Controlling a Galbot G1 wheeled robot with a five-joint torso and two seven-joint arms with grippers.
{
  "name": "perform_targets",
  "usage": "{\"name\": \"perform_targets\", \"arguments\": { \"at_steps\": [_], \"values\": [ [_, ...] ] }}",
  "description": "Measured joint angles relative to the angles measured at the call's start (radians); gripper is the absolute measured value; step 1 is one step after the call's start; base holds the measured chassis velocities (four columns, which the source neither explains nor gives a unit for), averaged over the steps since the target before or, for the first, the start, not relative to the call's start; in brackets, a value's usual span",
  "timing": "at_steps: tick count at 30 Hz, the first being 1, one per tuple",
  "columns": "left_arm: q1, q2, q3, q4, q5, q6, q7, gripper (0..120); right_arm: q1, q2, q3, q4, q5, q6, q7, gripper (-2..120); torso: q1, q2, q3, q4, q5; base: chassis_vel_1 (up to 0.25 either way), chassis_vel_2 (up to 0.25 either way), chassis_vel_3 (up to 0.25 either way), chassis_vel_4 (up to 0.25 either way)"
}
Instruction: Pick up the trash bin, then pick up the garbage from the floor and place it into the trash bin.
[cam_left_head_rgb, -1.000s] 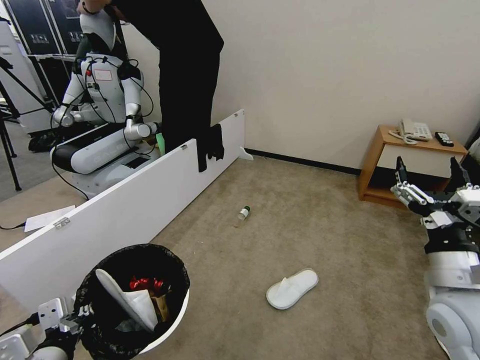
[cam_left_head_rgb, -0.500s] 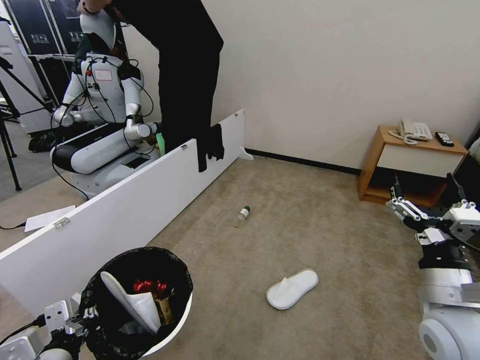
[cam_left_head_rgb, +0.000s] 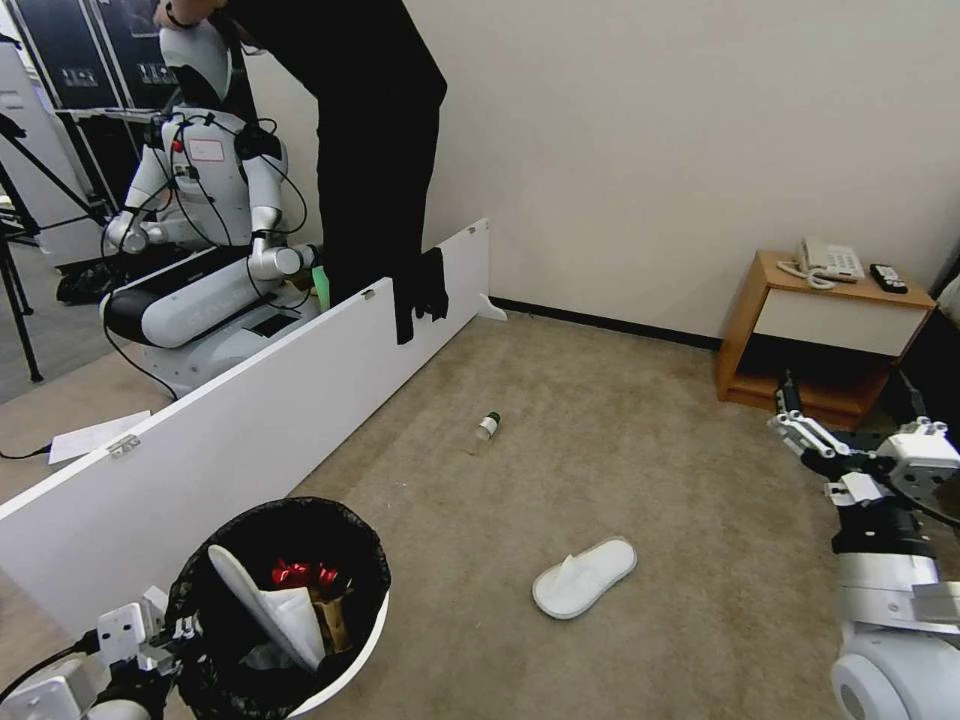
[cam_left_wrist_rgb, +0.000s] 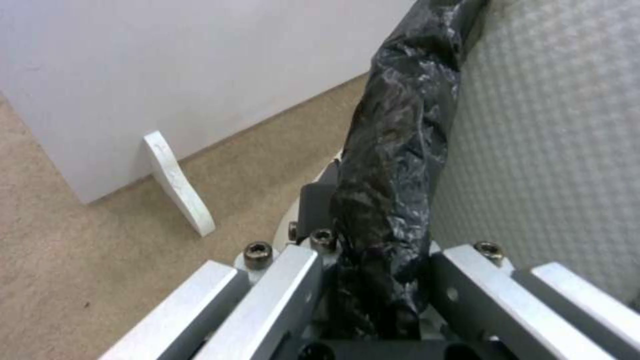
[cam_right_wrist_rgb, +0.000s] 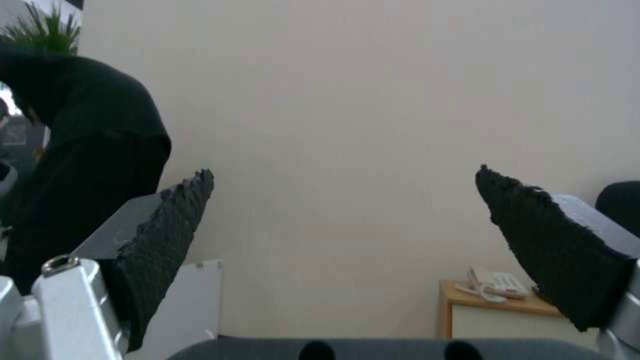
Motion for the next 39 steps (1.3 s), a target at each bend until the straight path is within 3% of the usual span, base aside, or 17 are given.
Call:
{"name": "perform_targets", "arguments": {
  "at_steps": [16,39],
  "values": [
    [-0.004,-0.015,0.003,0.005,0.028,-0.011,0.027,2,0.002,-0.002,-0.049,0.01,-0.002,-0.028,0.009,100,0.0,0.0,0.0,-0.0001,-0.0001,0.0,0.0,0.0,0.0],
    [-0.006,-0.004,-0.013,0.012,0.024,-0.014,0.033,2,0.017,-0.004,-0.064,-0.004,0.006,-0.033,0.01,100,0.0,0.0,0.0,-0.0005,0.0001,-0.039,-0.039,-0.035,-0.038]
  ]
}}
